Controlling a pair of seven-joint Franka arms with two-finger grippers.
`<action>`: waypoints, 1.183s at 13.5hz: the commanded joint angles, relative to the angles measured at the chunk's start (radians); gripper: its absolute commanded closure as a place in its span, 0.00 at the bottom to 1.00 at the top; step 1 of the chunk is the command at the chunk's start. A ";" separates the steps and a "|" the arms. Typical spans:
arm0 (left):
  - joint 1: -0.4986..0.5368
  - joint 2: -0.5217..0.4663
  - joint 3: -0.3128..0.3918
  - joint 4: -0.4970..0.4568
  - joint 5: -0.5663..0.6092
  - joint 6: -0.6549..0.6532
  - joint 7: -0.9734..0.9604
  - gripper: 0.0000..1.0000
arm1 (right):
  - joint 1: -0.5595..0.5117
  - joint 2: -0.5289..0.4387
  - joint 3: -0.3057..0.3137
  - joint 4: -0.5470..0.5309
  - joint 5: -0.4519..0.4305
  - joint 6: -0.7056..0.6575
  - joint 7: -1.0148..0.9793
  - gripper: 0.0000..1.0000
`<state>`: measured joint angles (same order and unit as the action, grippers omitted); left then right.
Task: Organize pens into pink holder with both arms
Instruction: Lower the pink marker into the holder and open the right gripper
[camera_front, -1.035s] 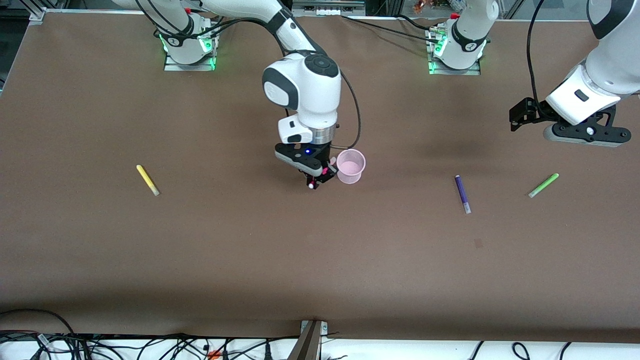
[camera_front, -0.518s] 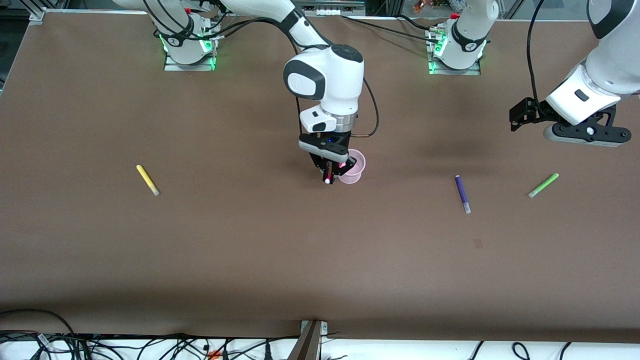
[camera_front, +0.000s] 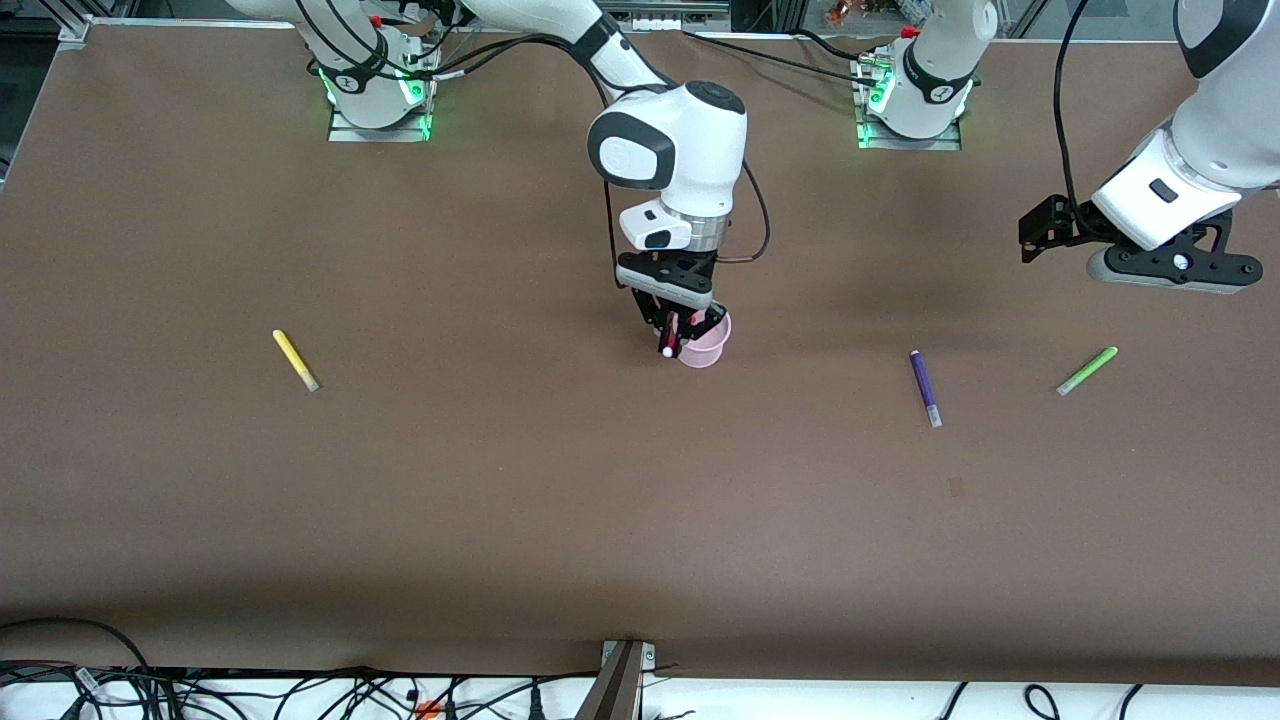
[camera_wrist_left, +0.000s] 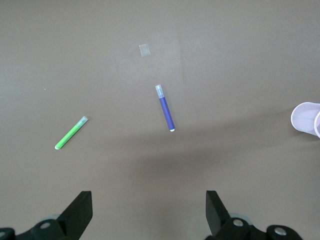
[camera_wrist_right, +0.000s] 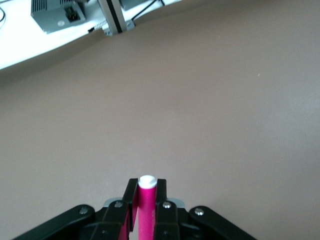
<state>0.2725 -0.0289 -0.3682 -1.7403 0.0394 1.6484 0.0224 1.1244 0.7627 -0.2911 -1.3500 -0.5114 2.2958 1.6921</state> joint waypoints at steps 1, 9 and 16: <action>-0.001 0.001 -0.005 0.021 0.017 -0.018 -0.013 0.00 | 0.028 0.033 -0.031 0.034 -0.071 -0.012 0.090 1.00; -0.001 0.003 -0.002 0.021 0.016 -0.018 -0.012 0.00 | 0.063 0.044 -0.029 0.034 -0.076 -0.012 0.187 1.00; 0.005 0.014 0.003 0.024 0.005 -0.015 -0.010 0.00 | 0.080 0.060 -0.029 0.034 -0.078 -0.012 0.195 1.00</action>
<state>0.2740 -0.0283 -0.3652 -1.7401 0.0394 1.6484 0.0195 1.1893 0.8045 -0.3030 -1.3461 -0.5654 2.2964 1.8572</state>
